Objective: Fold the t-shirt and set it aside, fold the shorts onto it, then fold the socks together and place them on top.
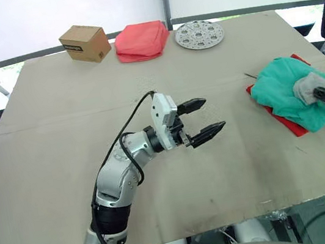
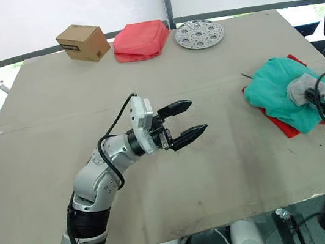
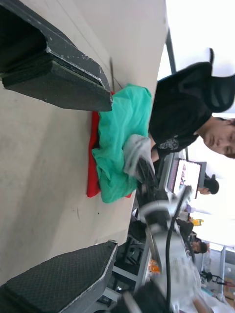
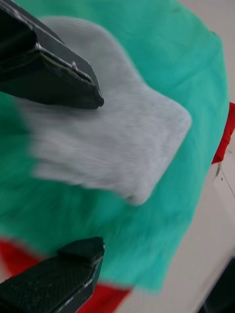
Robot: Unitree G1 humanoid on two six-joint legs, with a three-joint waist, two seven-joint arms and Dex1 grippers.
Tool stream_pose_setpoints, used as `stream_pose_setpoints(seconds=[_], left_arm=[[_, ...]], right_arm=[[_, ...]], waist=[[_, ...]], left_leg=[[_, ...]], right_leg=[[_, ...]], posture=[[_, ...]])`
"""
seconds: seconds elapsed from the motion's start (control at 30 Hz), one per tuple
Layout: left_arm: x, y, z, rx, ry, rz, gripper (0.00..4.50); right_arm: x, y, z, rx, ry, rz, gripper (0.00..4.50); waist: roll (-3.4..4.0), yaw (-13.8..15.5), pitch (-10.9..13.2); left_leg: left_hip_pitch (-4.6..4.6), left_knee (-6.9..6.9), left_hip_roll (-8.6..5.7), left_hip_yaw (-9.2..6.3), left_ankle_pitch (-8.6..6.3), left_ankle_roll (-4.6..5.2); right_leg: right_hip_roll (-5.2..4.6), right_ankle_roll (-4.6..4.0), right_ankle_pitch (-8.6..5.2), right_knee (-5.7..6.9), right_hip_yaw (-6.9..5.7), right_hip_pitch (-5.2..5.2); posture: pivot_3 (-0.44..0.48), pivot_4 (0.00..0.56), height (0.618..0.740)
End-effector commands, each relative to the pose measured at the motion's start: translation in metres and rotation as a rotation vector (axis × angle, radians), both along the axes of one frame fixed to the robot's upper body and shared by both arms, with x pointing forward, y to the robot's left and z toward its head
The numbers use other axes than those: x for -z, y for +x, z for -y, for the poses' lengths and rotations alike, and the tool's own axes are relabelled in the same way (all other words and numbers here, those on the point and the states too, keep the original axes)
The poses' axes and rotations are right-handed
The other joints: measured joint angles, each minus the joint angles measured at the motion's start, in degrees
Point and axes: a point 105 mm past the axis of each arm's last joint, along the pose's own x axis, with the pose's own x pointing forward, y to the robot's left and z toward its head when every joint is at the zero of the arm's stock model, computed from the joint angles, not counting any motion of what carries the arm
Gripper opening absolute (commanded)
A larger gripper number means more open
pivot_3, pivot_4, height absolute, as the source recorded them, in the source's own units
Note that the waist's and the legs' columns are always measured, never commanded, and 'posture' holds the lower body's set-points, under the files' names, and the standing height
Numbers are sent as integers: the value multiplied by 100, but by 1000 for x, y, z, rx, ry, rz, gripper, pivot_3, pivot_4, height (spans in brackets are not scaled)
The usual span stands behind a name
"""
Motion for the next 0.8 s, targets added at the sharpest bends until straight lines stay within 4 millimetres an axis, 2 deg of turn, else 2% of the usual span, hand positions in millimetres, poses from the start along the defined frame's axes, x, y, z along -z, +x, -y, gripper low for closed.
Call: stream_pose_setpoints(seconds=[0.03,0.1,0.17,0.2,0.27,0.33,0.37,0.43,0.53,0.7,0.8], left_arm=[[-9,7,-4,-48,-10,13,4500],[-6,21,-16,-179,-20,8,4500],[-3,34,-31,-339,-38,19,4500],[3,35,-35,-354,-27,-18,4500],[10,33,-46,-372,-14,-79,4500],[13,24,-67,-399,-5,-106,4500],[16,16,-78,-416,22,-109,4500],[19,-1,-94,-418,56,-112,4500],[22,-29,-115,-412,110,-152,4500],[37,-69,-147,-412,233,-243,4500],[44,-86,-157,-392,258,-297,4500]], right_arm=[[-28,-36,-6,-51,-234,18,4389],[-40,-45,-24,-165,-379,76,4389],[-52,-46,-59,-339,-460,193,4389],[-54,-46,-73,-395,-470,237,4389],[-63,-41,-108,-514,-421,414,4389],[-61,-39,-156,-744,-338,505,4389],[-52,-40,-174,-865,-310,489,4389],[-37,-46,-193,-1026,-275,470,4389],[-15,-53,-186,-1152,-279,374,4389],[1,-73,-141,-1187,-298,229,4389],[10,-89,-121,-1166,-300,154,4389]], waist=[[-2,5,-2],[-3,3,-2],[-5,-50,-2],[-8,-91,0],[-33,-112,6],[-39,-156,11],[-38,-179,15],[-45,-178,20],[-45,-45,28],[-27,114,40],[-26,127,40]], left_leg=[[-1,0,-2,-4,0,0],[2,3,-1,-8,0,0],[4,4,-1,-6,0,0],[8,4,0,-1,0,0],[29,0,5,3,-1,0],[46,-2,10,-3,-1,-1],[52,-4,20,-3,-1,-1],[53,-9,31,-6,-2,-2],[44,-11,31,-14,-3,-3],[36,-10,8,-5,-14,14],[36,0,10,-14,-16,15]], right_leg=[[0,0,0,-2,-1,0],[1,6,-5,-7,-4,8],[1,20,-13,-11,-1,9],[2,23,-13,-11,7,10],[13,28,-15,-11,22,14],[23,31,-18,-11,21,29],[25,29,-20,-11,22,35],[24,26,-20,-13,19,34],[5,11,-15,-12,2,33],[-40,-11,-28,-54,-4,44],[-54,12,-41,-68,-17,55]], posture=[[0,150,740],[0,150,740],[0,150,740],[0,150,740],[0,150,740],[0,150,740],[0,150,740],[0,150,740],[0,150,740],[0,150,740],[0,150,740]])
